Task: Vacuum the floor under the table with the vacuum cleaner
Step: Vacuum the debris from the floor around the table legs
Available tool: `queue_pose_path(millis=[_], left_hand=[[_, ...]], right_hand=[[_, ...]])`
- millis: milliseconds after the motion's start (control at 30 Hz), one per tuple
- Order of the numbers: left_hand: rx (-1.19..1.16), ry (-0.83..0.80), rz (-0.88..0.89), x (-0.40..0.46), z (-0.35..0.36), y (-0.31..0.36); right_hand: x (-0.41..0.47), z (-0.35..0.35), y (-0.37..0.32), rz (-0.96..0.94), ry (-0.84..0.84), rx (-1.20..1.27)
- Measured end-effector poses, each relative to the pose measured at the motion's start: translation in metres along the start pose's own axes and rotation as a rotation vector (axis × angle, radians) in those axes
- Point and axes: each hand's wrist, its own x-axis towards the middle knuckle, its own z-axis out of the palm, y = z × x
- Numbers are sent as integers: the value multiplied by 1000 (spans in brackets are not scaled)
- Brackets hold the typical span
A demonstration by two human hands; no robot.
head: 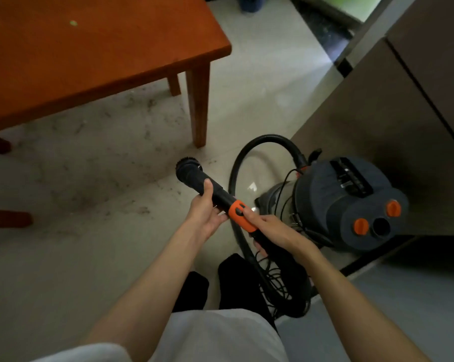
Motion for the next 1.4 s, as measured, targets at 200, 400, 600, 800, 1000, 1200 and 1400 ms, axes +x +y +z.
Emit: queue_pose_path(millis=[200, 400, 600, 800, 1000, 1200, 1400], left_hand=[[64, 133, 5, 9, -65, 27], [40, 194, 94, 45, -97, 60], [-2, 212, 91, 99, -95, 63], [-88, 238, 107, 180, -76, 47], [-20, 259, 138, 269, -75, 27], [54, 190, 182, 359, -94, 18], [131, 91, 162, 414, -123, 11]], right_hand=[[31, 65, -6, -2, -115, 55], [78, 82, -31, -89, -94, -30], [134, 72, -48, -112, -119, -49], [218, 32, -24, -187, 71, -375], [298, 15, 18, -182, 176, -466], [382, 31, 65, -238, 311, -400], [438, 50, 93, -242, 370, -354]])
